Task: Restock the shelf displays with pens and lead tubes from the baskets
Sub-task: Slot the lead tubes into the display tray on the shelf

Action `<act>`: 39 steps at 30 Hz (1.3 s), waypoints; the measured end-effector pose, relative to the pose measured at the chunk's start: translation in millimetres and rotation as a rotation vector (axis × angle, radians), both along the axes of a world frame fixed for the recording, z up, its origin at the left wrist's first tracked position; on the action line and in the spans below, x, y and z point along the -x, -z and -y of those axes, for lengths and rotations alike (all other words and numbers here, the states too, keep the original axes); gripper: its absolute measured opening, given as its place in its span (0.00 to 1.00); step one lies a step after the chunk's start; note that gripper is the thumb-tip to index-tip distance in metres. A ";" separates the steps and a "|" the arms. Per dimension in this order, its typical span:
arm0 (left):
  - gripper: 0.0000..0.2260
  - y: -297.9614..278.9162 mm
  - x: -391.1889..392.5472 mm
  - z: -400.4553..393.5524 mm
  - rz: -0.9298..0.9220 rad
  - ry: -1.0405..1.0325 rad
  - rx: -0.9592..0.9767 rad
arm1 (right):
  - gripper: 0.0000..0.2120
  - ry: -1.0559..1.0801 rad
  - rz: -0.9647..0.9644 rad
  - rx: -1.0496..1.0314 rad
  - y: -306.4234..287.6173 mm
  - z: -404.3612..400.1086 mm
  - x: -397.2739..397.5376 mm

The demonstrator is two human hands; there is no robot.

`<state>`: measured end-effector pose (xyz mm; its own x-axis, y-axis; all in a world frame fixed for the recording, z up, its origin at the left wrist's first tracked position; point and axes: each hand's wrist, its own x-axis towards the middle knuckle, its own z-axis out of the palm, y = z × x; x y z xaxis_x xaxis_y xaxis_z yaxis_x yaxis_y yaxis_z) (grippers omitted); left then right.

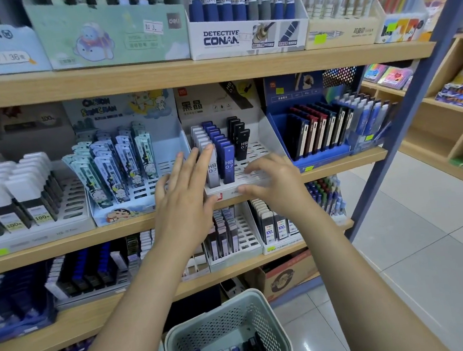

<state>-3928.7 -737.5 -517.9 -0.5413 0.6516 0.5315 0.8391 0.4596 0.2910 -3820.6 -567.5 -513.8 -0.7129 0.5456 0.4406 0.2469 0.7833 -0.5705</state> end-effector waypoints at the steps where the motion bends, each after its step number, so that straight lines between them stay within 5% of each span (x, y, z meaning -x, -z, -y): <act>1: 0.40 0.1 0.2 -0.6 0.009 0.000 -0.003 | 0.18 0.011 -0.005 -0.014 1.3 0.6 3.2; 7: 0.38 -1.1 -1.2 4.9 -0.006 0.010 0.022 | 0.18 -0.014 -0.077 -0.049 2.0 2.4 0.9; 12: 0.19 18.6 -17.2 33.1 -0.228 0.034 -0.139 | 0.17 -0.106 -0.180 -0.185 8.0 27.8 -20.1; 15: 0.15 56.8 -20.3 50.5 -0.305 0.100 0.021 | 0.19 -0.117 -0.099 -0.189 45.1 49.7 -31.2; 19: 0.17 144.8 -21.9 77.9 -0.152 0.135 0.290 | 0.19 -0.135 0.222 -0.026 139.5 75.3 -35.7; 24: 0.31 267.6 -33.8 120.3 0.187 -0.006 0.594 | 0.23 -0.135 0.732 0.514 267.3 82.3 -40.0; 30: 0.44 361.9 -43.7 151.1 0.363 -0.074 0.661 | 0.35 -0.080 0.699 0.913 382.6 91.4 -30.5; 34: 0.49 389.4 -37.5 162.5 0.470 -0.158 0.618 | 0.74 0.094 0.924 0.893 470.2 81.4 -12.3; 35: 0.49 393.9 -37.0 163.6 0.491 -0.168 0.597 | 0.78 0.115 0.953 0.868 489.1 81.4 -10.1; 39: 0.49 400.0 -37.2 162.7 0.539 -0.147 0.535 | 0.63 0.213 1.095 0.831 469.2 93.9 1.8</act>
<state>-3891.5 -900.2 -917.9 -0.7367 0.6470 -0.1969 0.5641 0.7484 0.3487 -3822.4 -661.4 -982.9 -0.3514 0.5099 -0.7852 0.9361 0.2050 -0.2859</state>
